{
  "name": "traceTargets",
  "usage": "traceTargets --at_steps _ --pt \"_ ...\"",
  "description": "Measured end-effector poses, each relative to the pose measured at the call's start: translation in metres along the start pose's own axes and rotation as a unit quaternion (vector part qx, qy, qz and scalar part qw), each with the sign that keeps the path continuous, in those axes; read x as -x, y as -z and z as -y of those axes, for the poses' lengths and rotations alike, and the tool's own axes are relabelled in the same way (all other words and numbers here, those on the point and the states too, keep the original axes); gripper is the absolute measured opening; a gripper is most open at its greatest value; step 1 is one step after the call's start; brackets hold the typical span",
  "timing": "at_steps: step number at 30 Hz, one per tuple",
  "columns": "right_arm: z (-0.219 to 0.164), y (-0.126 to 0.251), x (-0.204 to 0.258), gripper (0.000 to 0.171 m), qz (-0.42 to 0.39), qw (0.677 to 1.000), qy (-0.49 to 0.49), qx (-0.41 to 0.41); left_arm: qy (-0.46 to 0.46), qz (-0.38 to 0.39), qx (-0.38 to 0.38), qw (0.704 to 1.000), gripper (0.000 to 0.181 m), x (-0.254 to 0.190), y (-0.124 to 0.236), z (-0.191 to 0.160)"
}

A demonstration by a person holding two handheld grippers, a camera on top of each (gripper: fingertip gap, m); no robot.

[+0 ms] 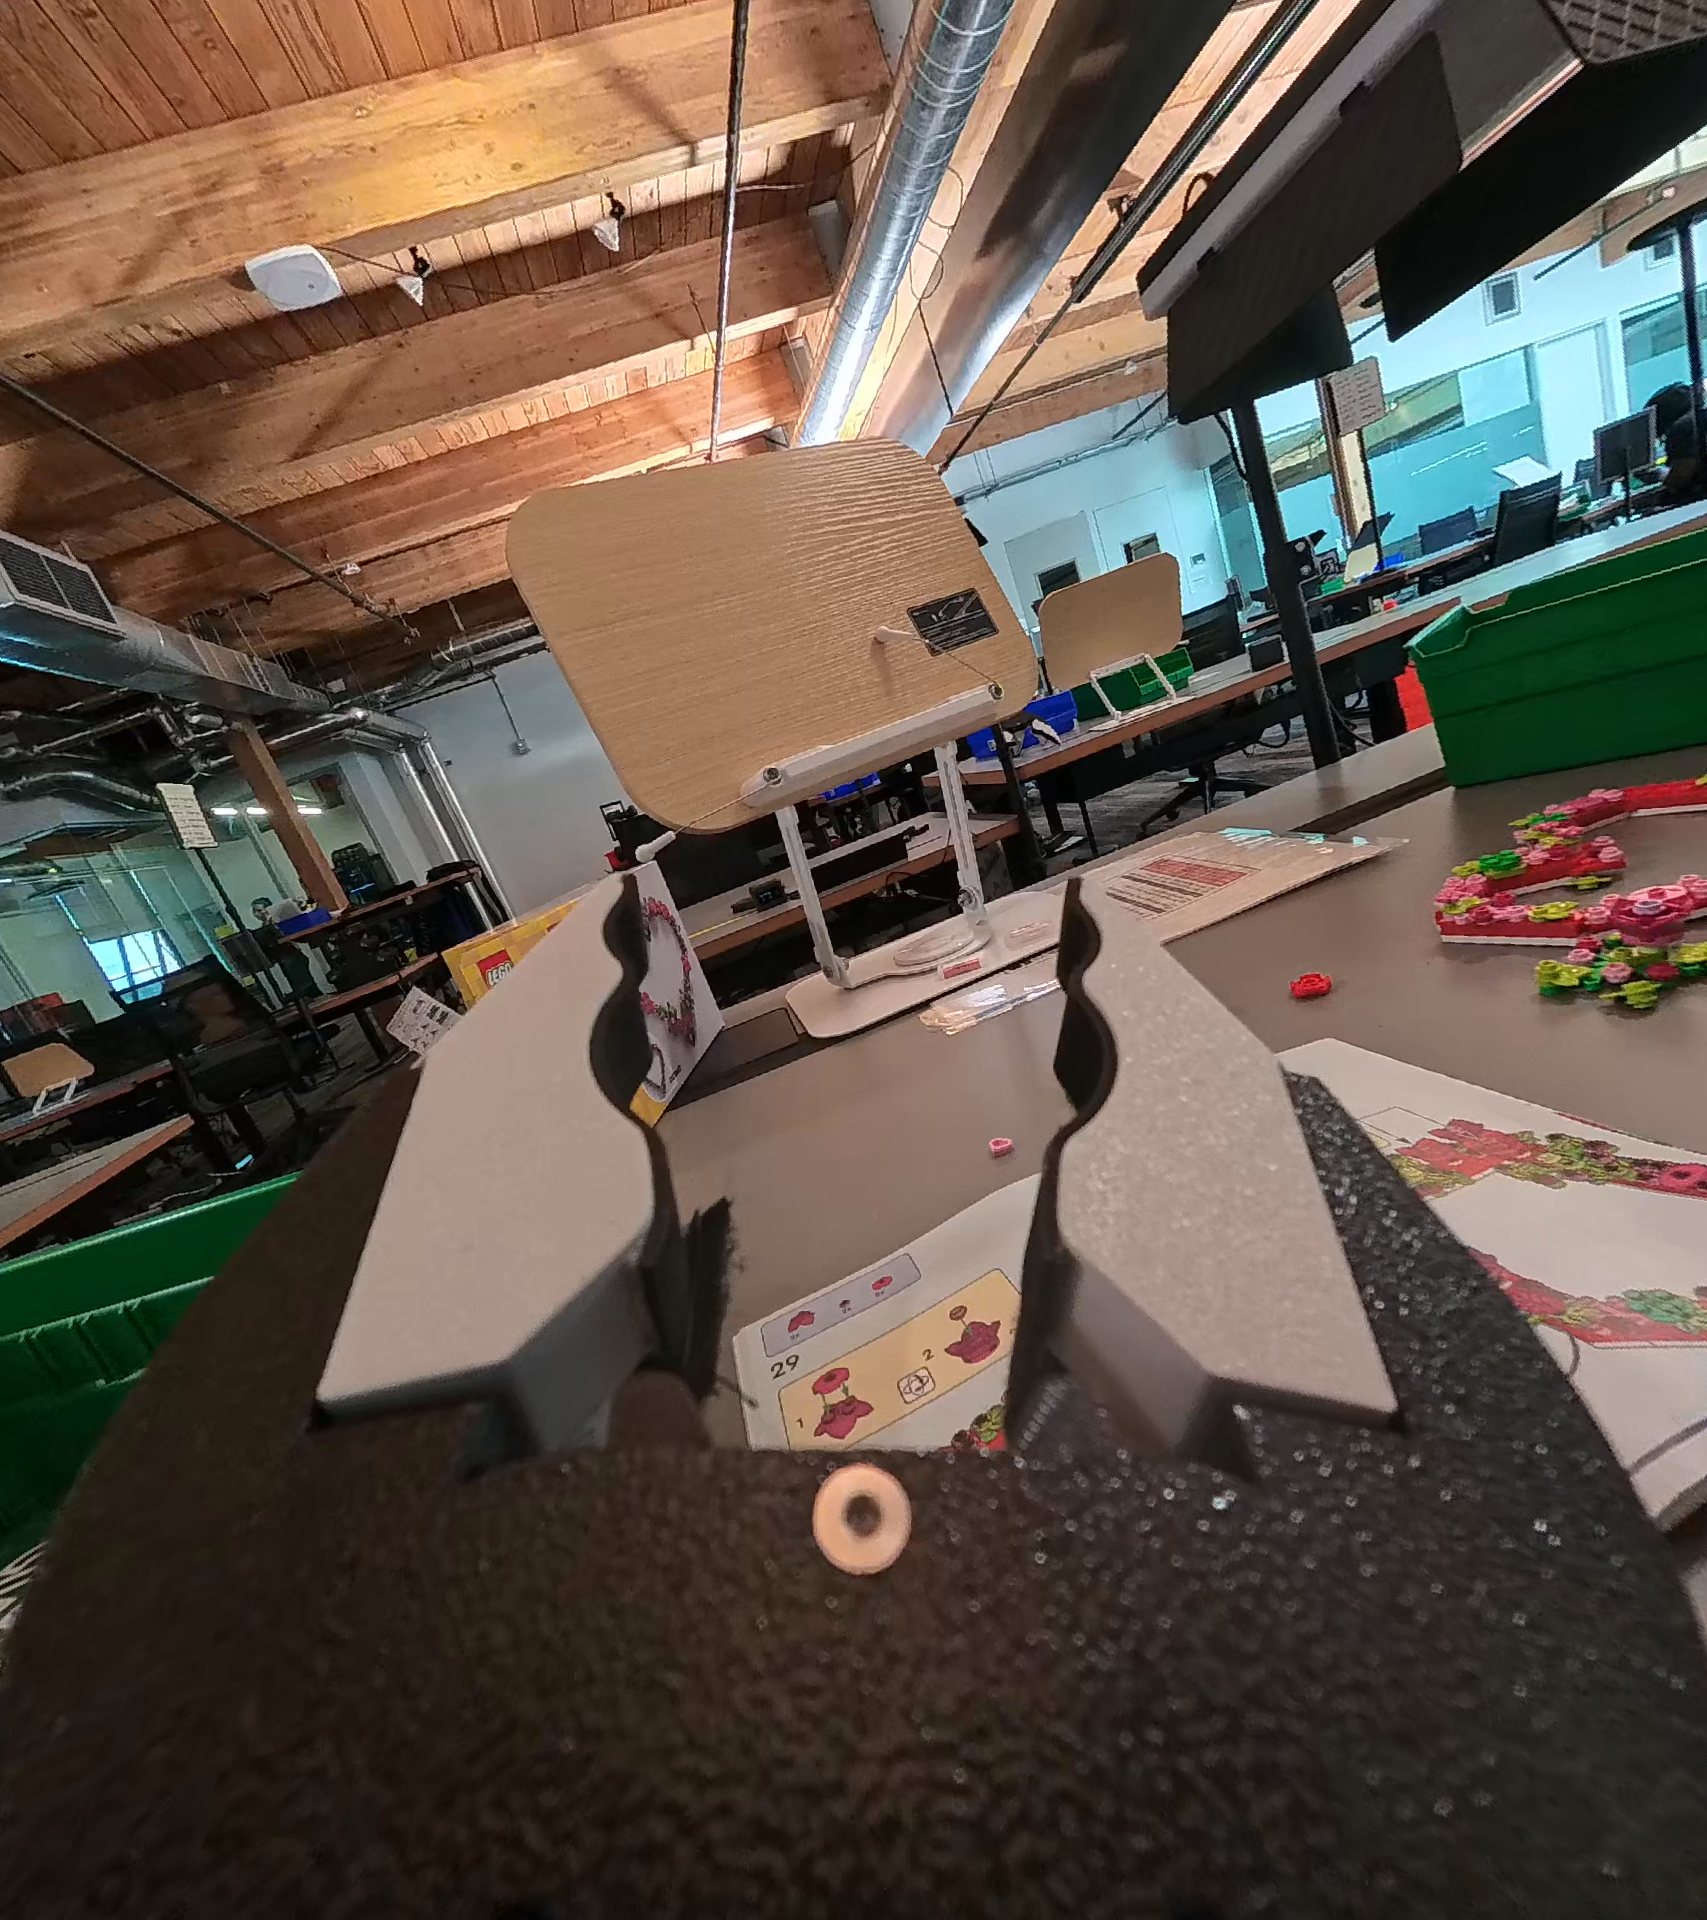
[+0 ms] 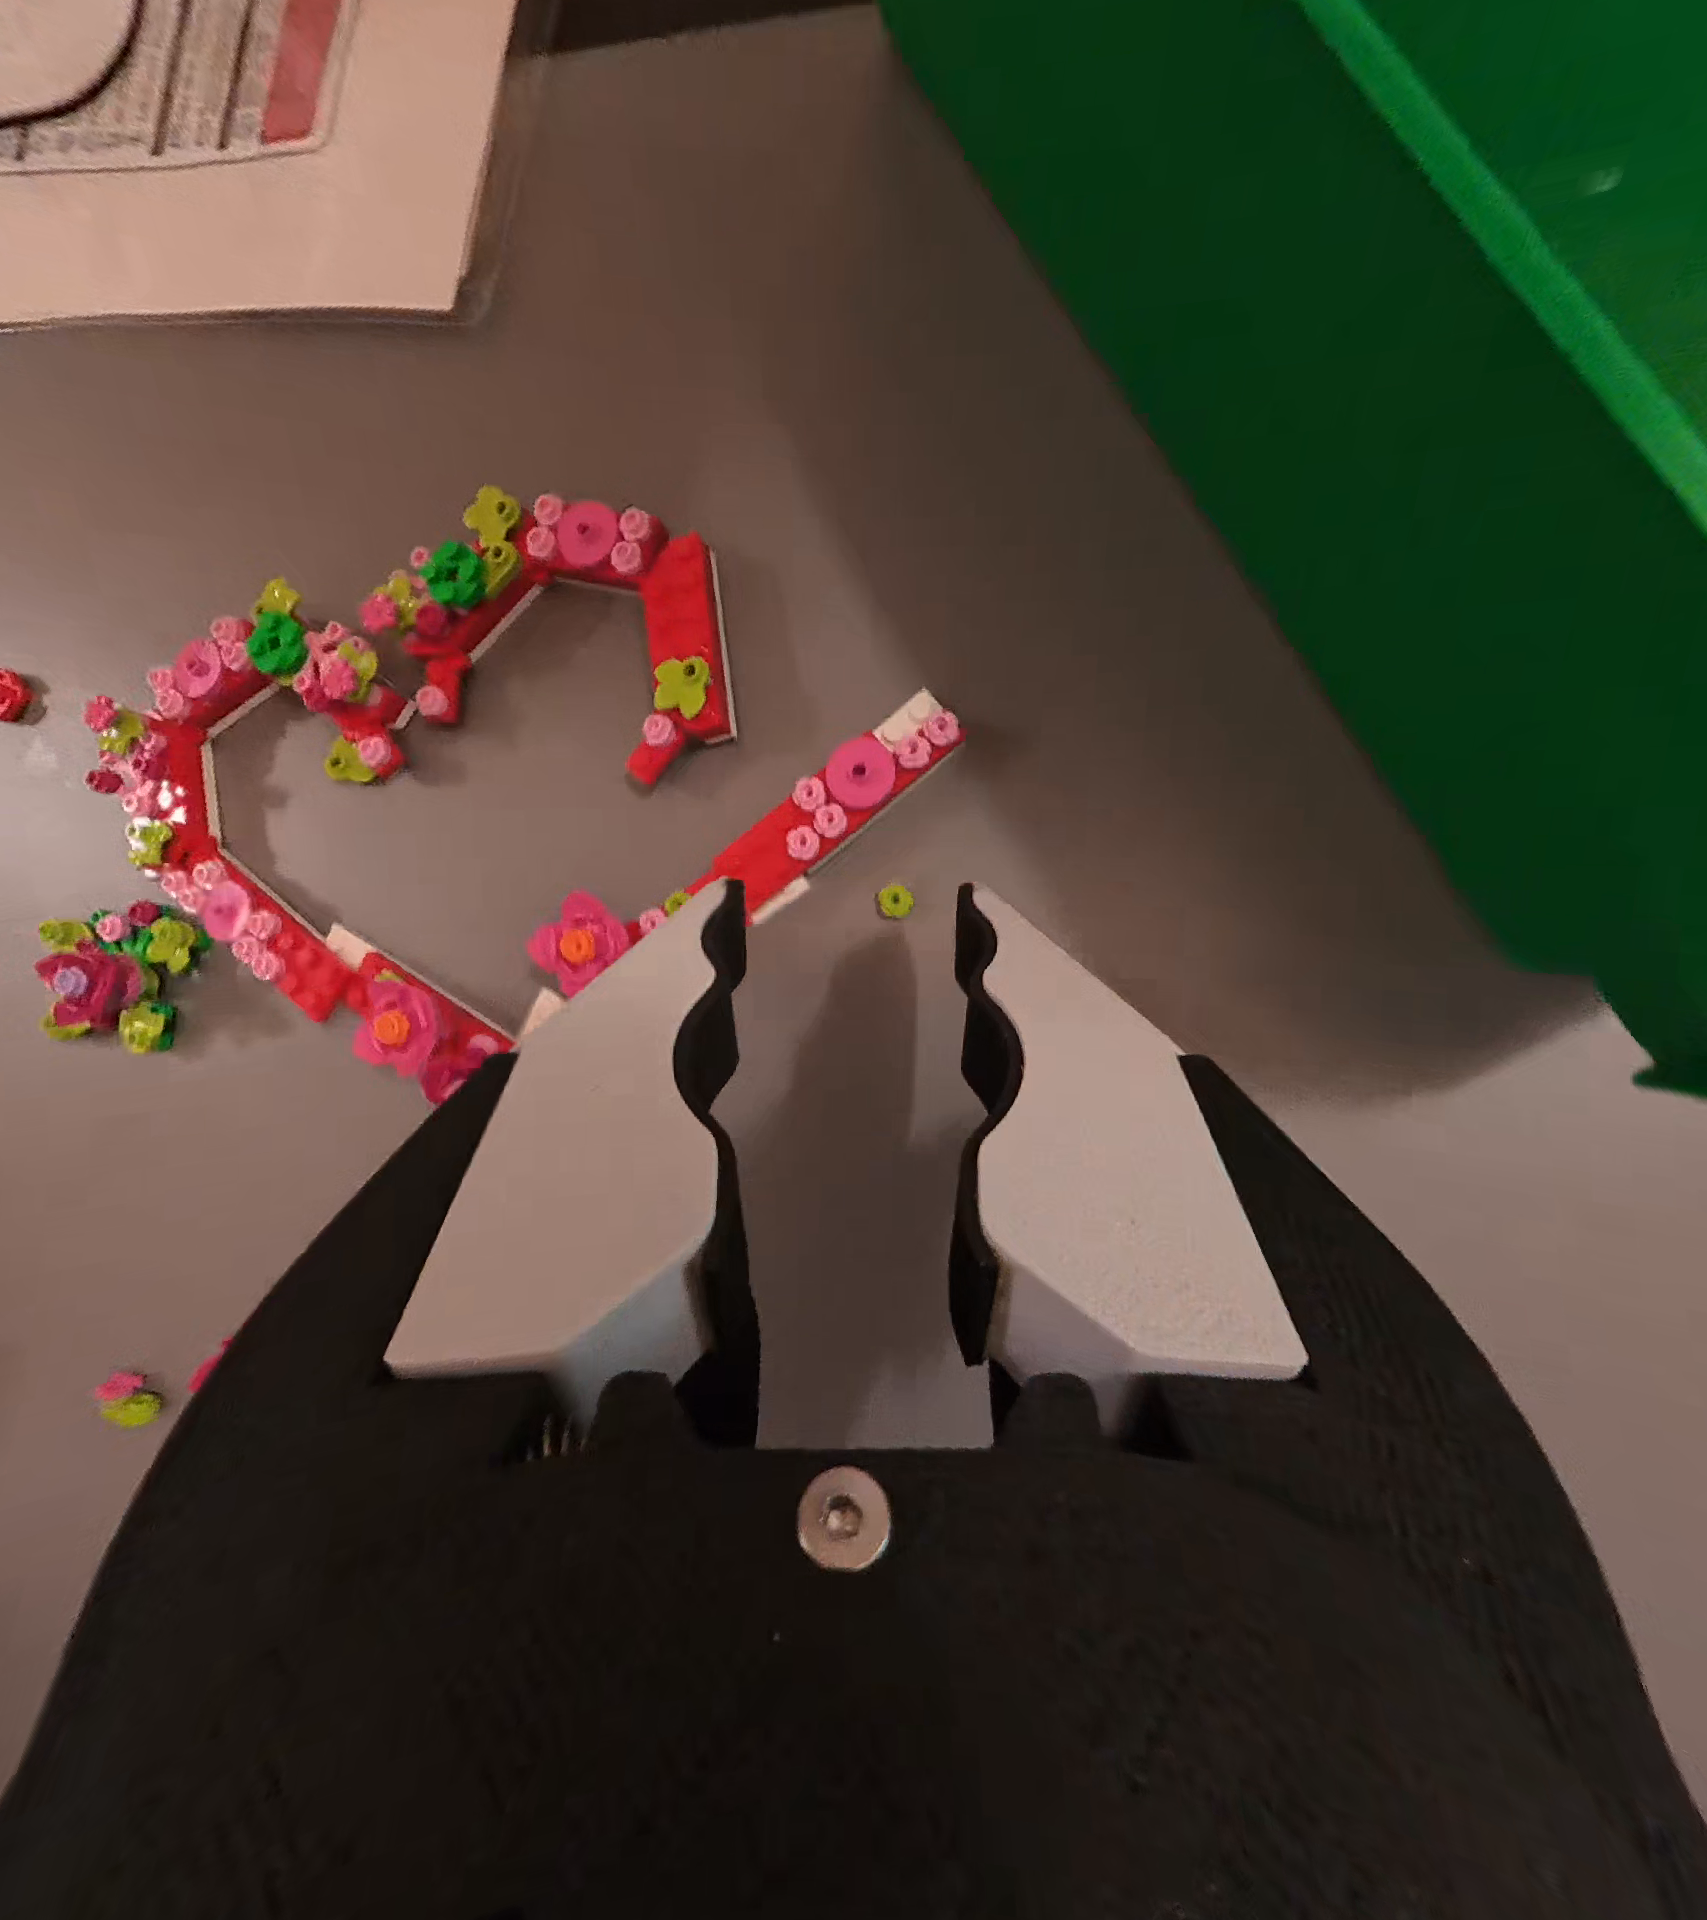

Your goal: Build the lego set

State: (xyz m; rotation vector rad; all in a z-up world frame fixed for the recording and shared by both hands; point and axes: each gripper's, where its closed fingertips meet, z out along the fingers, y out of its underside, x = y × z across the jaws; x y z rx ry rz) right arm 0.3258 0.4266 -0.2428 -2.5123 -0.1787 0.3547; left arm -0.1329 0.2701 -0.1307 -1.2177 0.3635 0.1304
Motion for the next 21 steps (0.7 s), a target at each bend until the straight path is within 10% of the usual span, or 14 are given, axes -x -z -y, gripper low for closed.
traceTargets --at_steps 9,21 --pt "-0.013 -0.034 0.016 0.051 -0.028 0.989 0.002 0.143 0.021 0.000 -0.007 1.000 0.077 0.003 0.001 0.002" --pt "-0.019 -0.037 0.009 0.024 -0.085 0.980 0.070 0.164 0.024 -0.002 -0.009 1.000 0.076 0.003 0.001 0.003"
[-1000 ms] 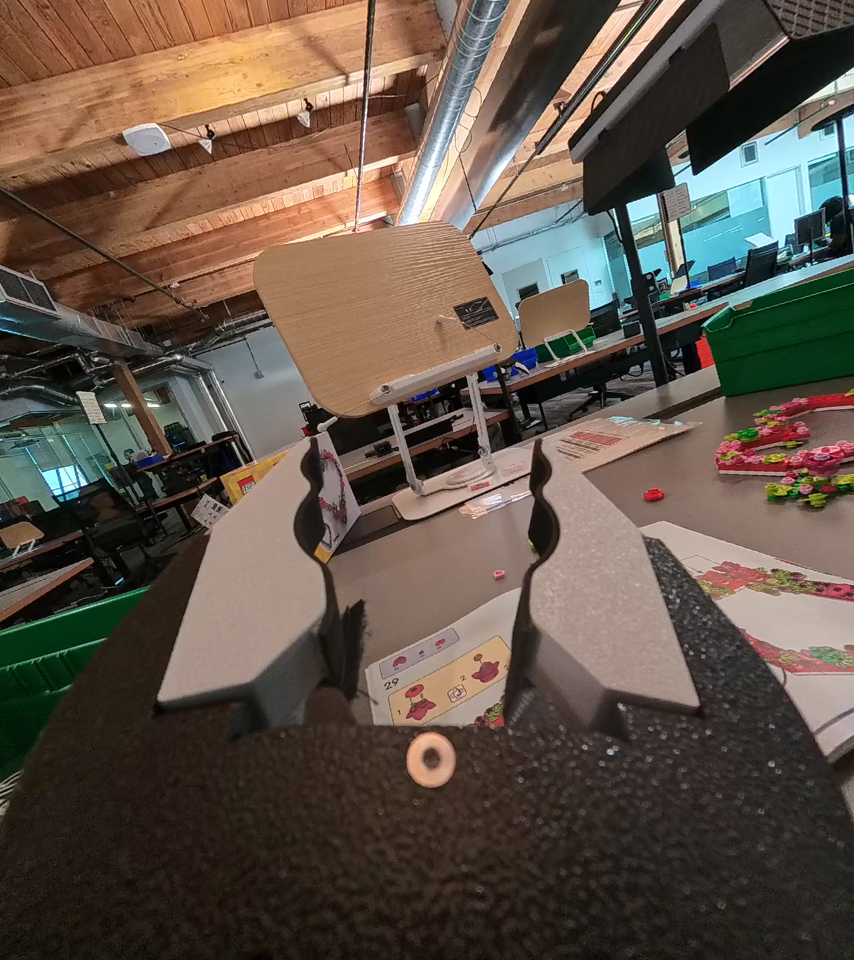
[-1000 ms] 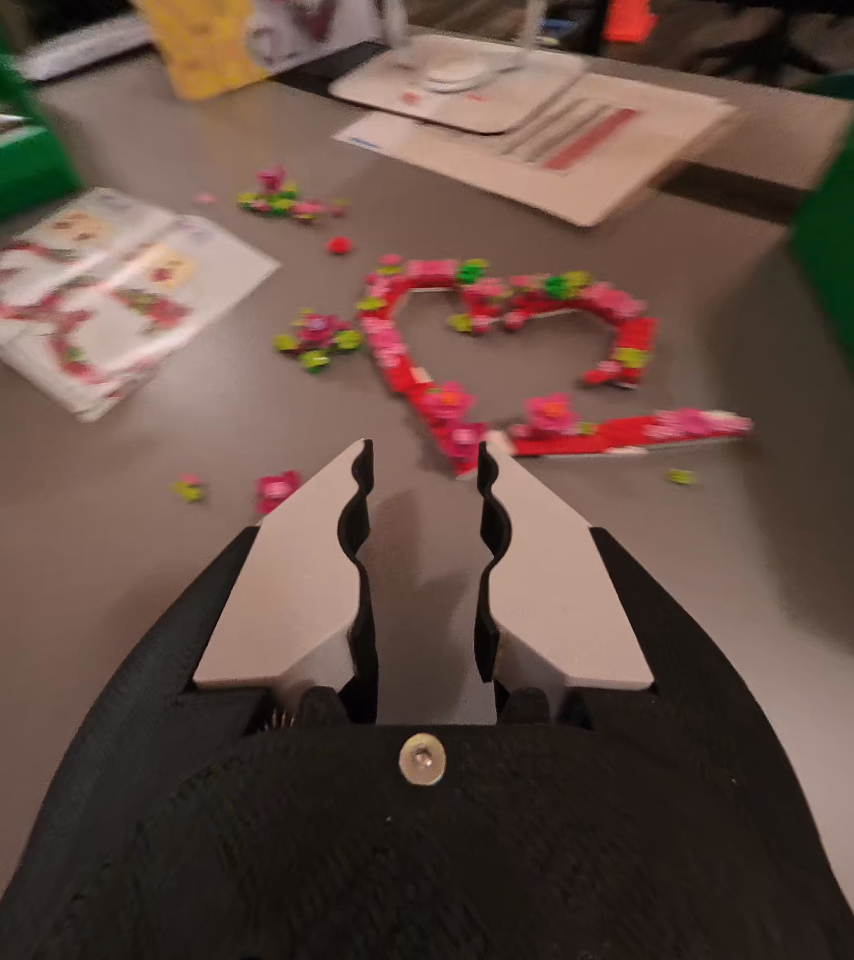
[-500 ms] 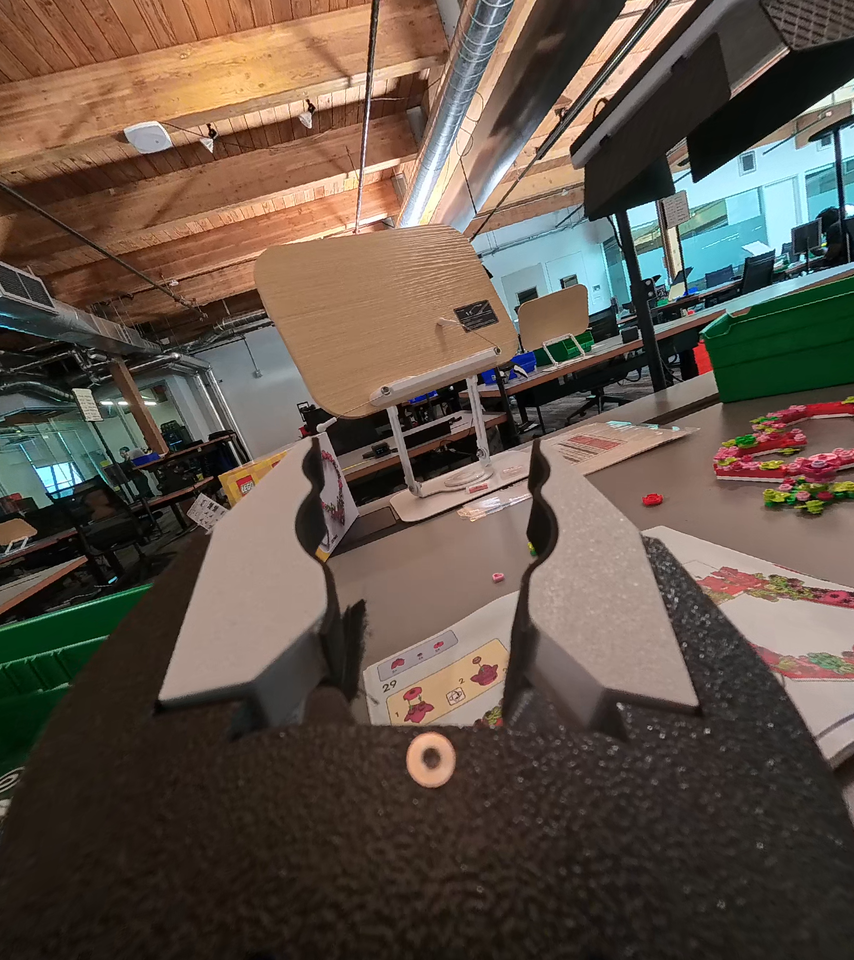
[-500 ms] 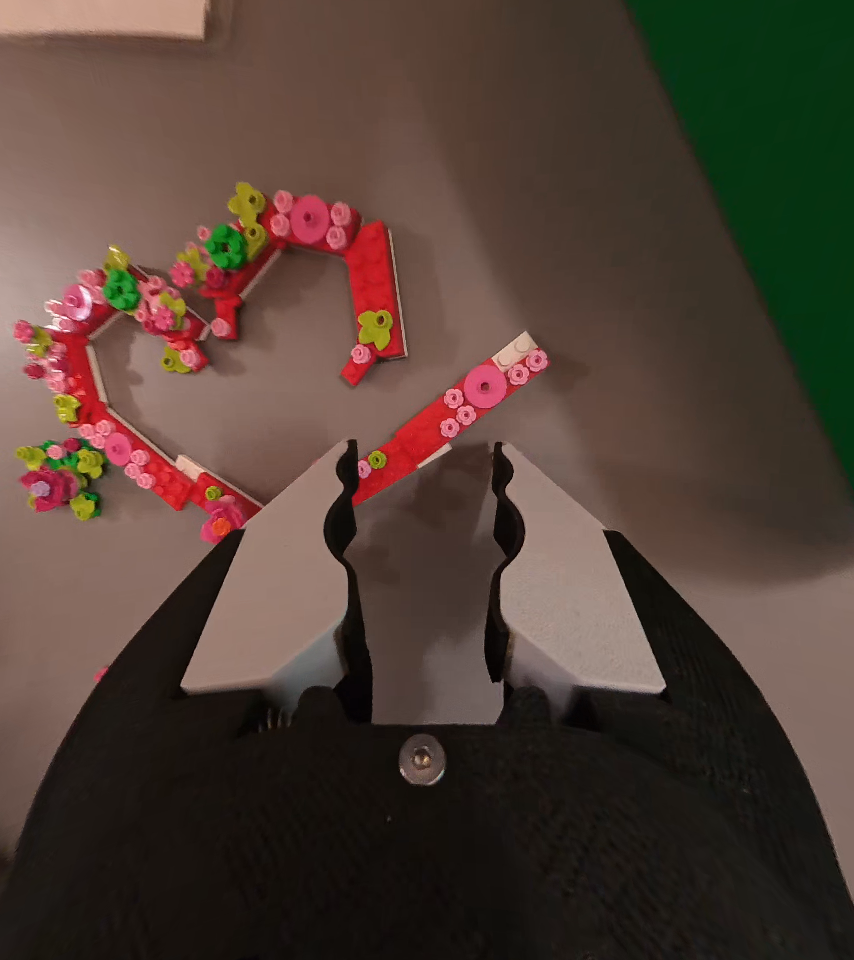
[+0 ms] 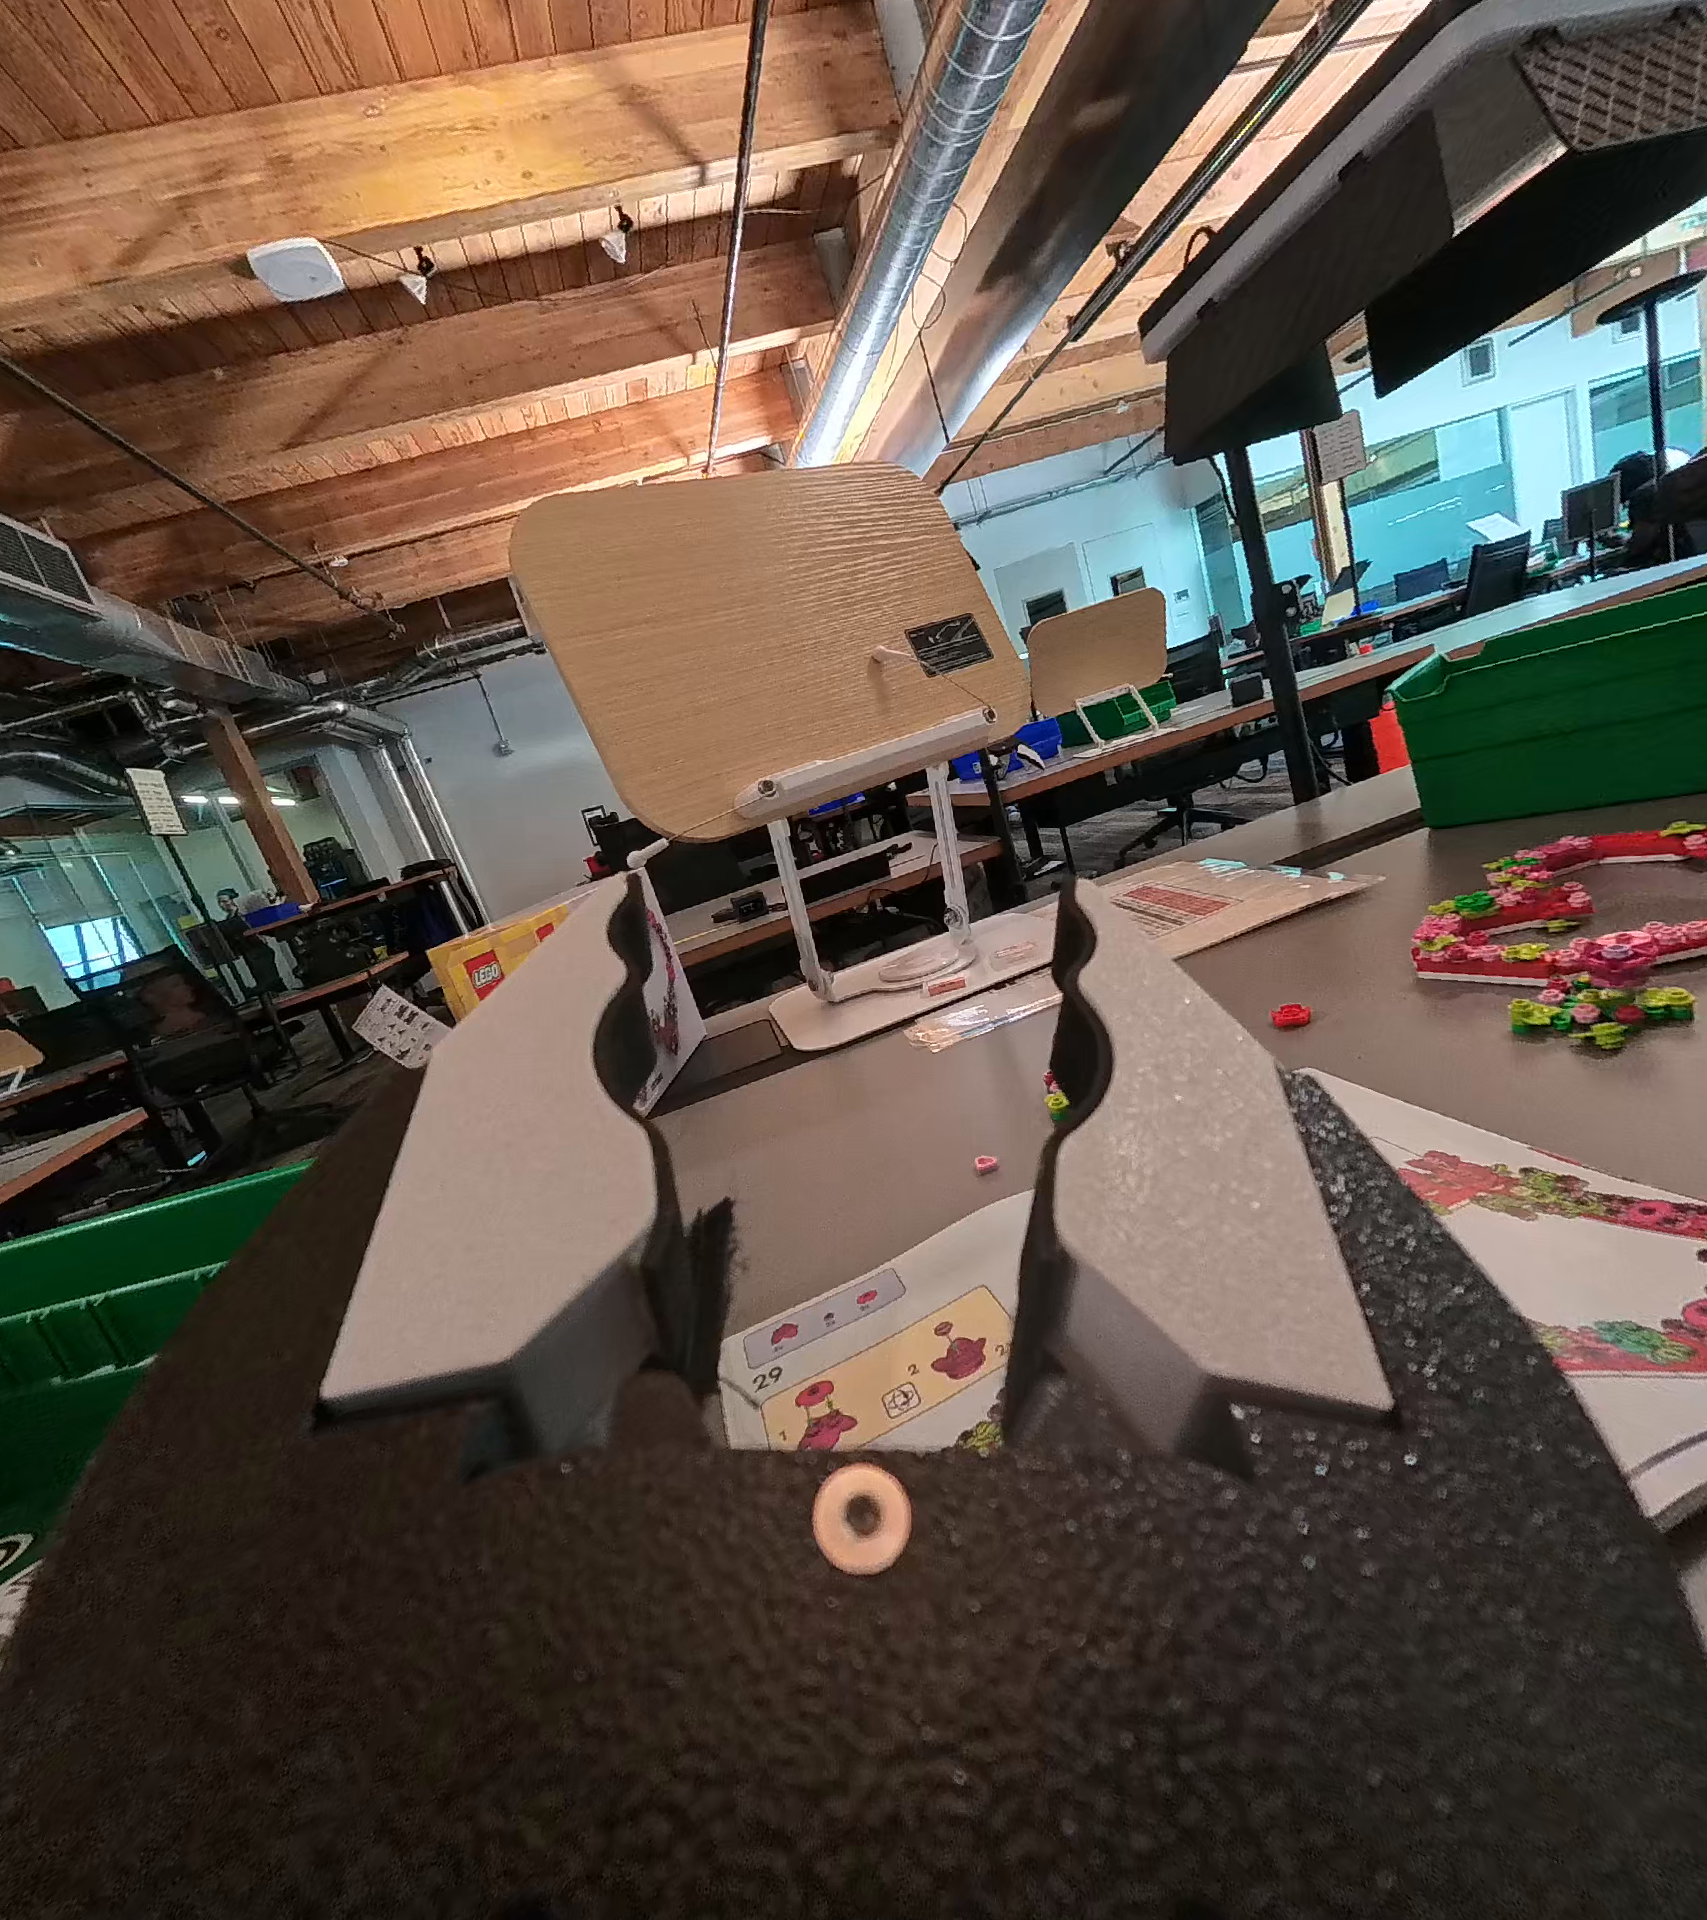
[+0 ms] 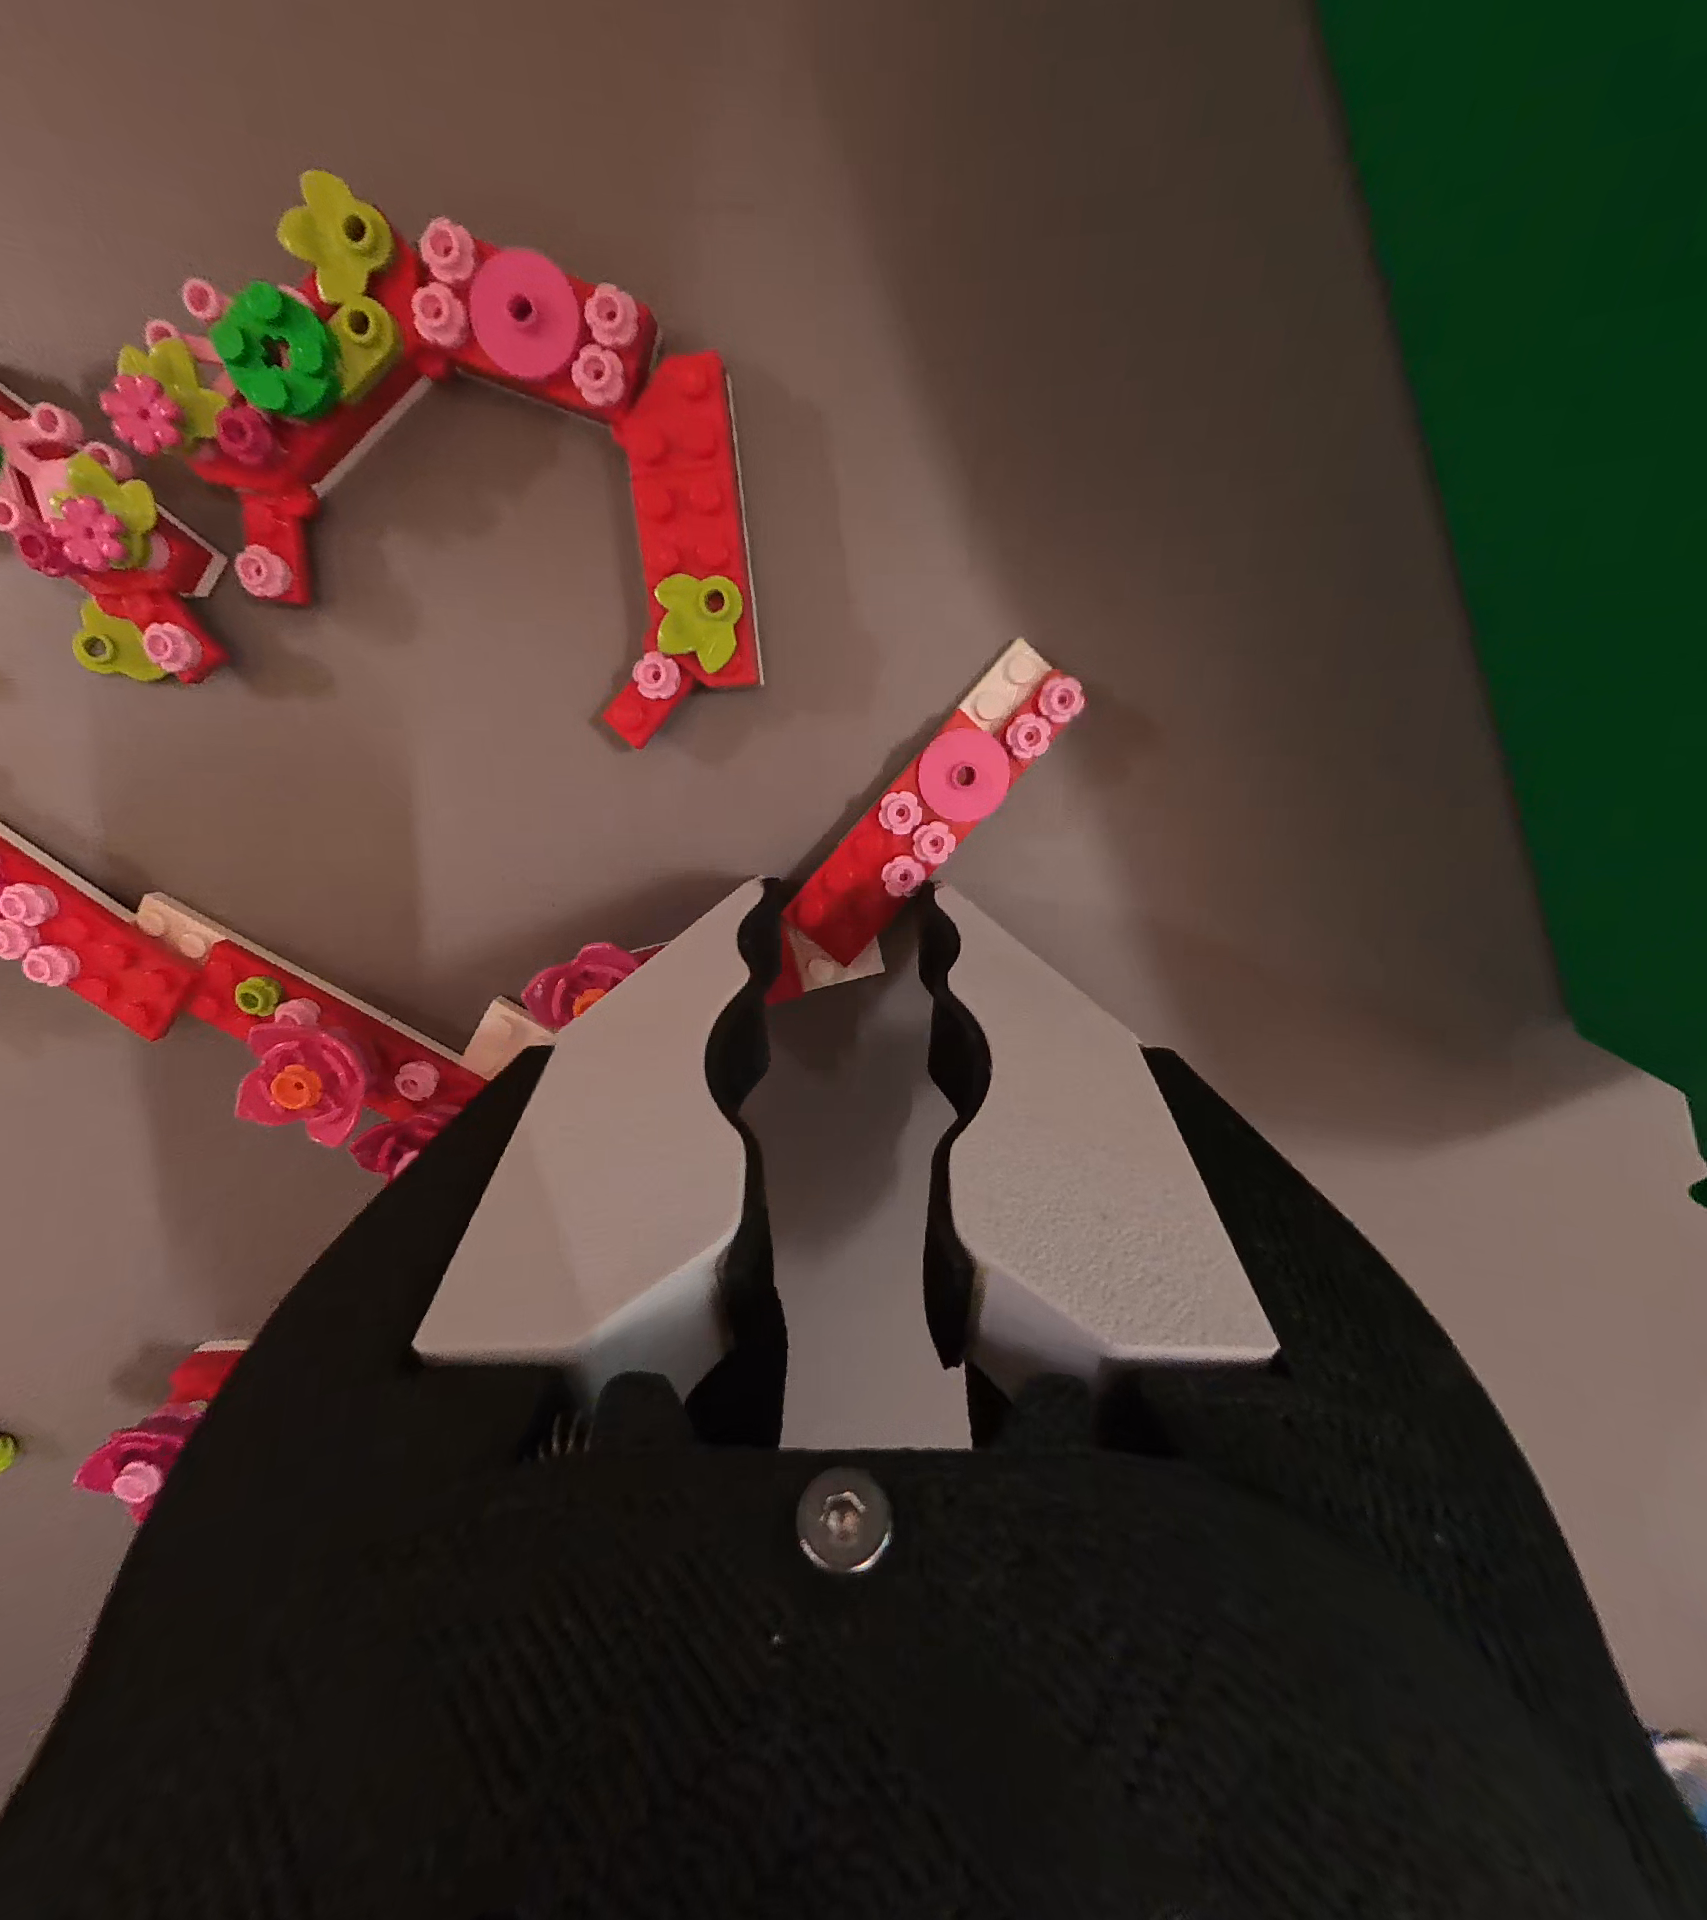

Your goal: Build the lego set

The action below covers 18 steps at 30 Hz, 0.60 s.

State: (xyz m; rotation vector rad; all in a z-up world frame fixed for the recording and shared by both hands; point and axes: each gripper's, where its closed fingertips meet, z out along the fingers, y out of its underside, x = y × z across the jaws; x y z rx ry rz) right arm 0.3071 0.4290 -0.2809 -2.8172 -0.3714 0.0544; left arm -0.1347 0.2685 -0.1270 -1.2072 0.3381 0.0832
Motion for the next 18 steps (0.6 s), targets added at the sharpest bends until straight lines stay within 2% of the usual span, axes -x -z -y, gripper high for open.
traceTargets --at_steps 4,12,15,18 --pt "0.001 0.000 -0.007 0.017 -0.010 1.000 0.016 -0.003 0.001 0.000 0.000 1.000 0.075 0.001 0.000 0.000" --pt "0.005 0.004 -0.012 0.017 0.014 1.000 0.009 -0.017 -0.002 0.000 0.004 1.000 0.074 0.001 0.000 -0.002" --pt "0.004 0.015 -0.021 0.027 0.000 0.999 -0.010 -0.033 -0.002 0.000 0.004 1.000 0.073 0.001 0.000 -0.002" --pt "-0.001 0.025 -0.010 0.037 0.051 0.995 -0.066 -0.050 -0.003 0.000 0.003 1.000 0.072 0.001 0.000 -0.001"
